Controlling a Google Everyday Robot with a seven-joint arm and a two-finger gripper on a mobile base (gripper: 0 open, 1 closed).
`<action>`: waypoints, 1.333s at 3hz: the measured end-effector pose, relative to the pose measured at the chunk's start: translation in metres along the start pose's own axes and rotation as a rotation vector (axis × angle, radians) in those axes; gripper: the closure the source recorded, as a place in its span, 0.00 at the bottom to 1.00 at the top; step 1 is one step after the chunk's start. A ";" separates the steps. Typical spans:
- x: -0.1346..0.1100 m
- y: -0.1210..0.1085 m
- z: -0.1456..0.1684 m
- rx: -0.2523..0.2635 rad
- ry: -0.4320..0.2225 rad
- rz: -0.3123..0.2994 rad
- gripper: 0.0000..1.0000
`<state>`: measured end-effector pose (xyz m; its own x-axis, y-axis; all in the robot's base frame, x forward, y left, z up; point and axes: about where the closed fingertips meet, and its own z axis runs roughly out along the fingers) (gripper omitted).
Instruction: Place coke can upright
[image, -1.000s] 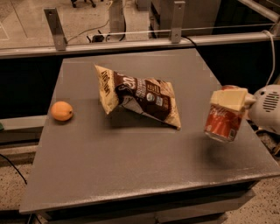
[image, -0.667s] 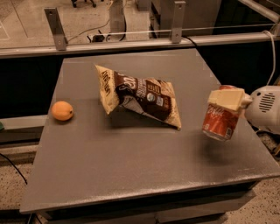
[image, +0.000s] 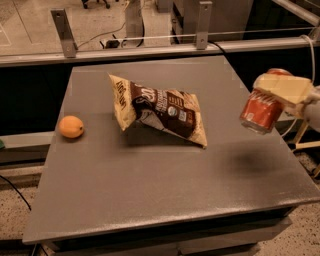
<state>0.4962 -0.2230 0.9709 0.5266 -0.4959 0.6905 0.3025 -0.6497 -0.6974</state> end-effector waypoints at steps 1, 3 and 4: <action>0.002 0.007 -0.006 0.070 0.036 -0.037 1.00; 0.003 0.007 -0.002 0.096 0.056 -0.072 1.00; 0.010 0.003 0.004 0.196 0.112 -0.191 1.00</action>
Offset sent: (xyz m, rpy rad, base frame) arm -0.0023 -0.0102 -0.0008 0.0202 -0.0786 0.0284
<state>0.5054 -0.2279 0.9754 0.3577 -0.4432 0.8220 0.5414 -0.6188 -0.5692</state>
